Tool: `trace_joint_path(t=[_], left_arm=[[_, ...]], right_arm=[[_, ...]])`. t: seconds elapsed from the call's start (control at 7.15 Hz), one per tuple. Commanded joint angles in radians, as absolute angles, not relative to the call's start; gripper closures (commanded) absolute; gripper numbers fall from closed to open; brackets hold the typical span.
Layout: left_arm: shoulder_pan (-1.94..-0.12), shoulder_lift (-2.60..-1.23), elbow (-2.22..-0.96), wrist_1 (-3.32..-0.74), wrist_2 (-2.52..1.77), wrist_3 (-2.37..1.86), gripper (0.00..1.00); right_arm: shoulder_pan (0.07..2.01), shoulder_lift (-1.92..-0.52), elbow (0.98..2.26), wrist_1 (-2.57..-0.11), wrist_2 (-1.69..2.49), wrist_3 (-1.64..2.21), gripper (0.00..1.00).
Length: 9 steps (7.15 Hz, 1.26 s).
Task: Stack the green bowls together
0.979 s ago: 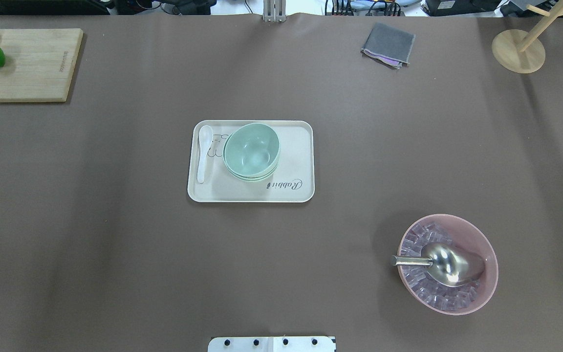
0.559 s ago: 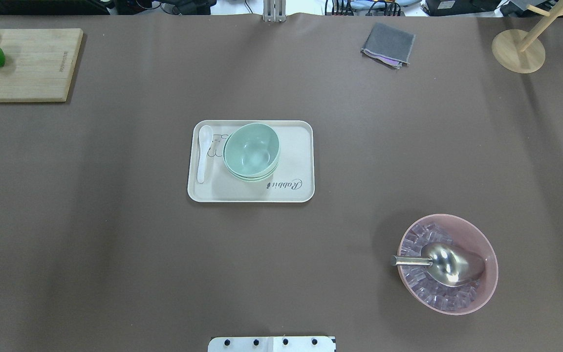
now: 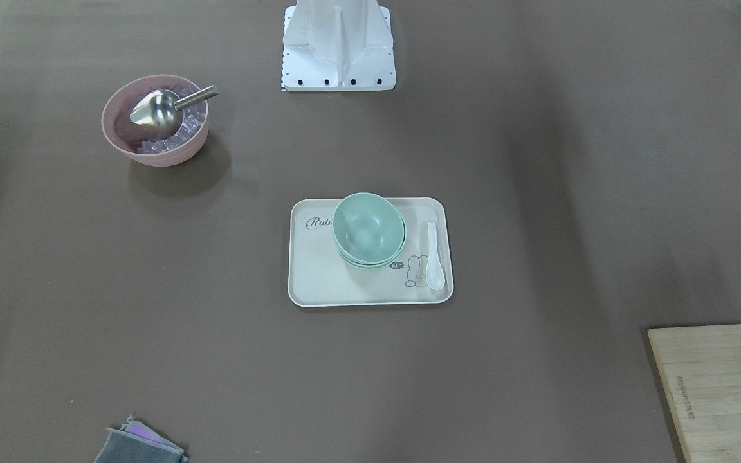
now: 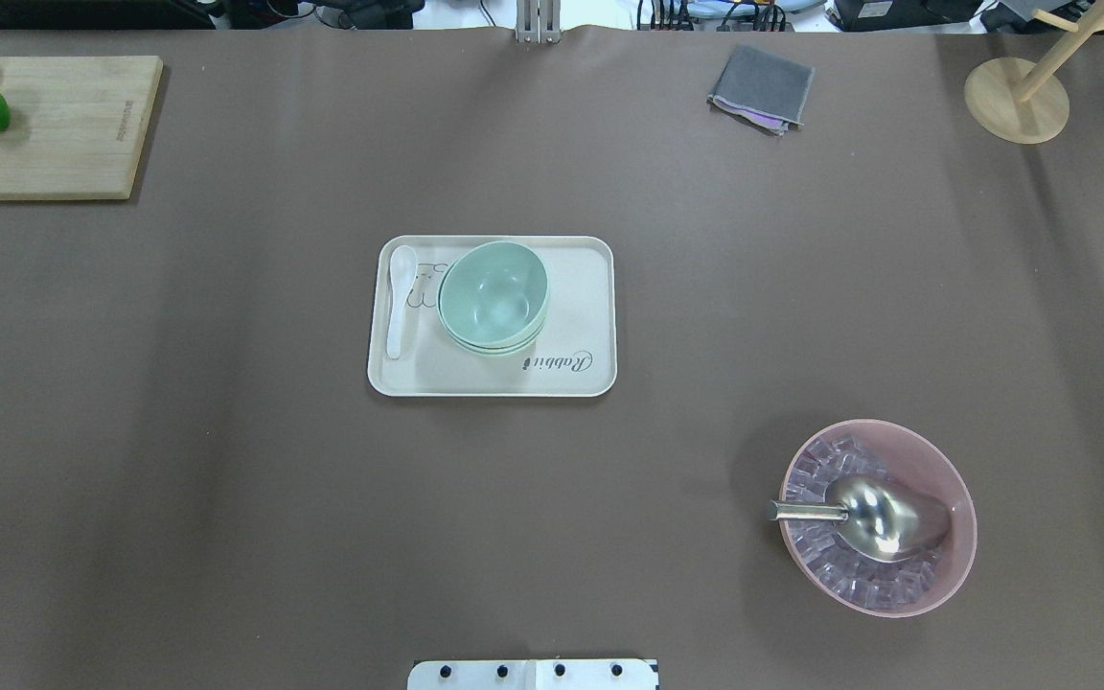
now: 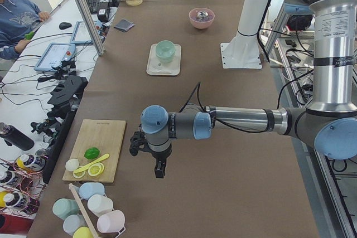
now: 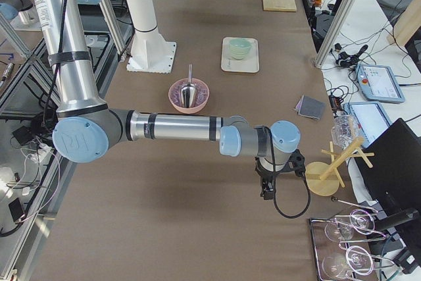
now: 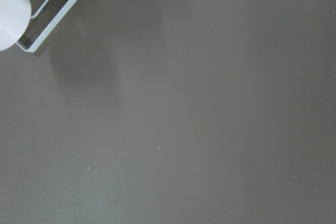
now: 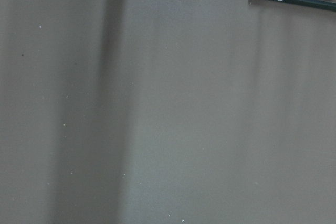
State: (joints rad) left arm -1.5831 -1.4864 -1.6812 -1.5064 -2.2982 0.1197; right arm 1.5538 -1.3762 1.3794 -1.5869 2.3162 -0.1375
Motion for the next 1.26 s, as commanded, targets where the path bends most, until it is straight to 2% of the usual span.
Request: trace_joint_path(t=[0.0,1.12], left_arm=[[-1.583,-1.486,-1.68,-1.506,-2.299,0.12,0.02],[-1.582,-1.489,-1.672,-1.508,-2.303,0.12,0.02]], right_arm=[[1.559,-1.373,1.381,-1.617,2.318,-0.123,0.0],[1.566,-1.358,1.382,-1.672,2.307,-0.086,0.0]])
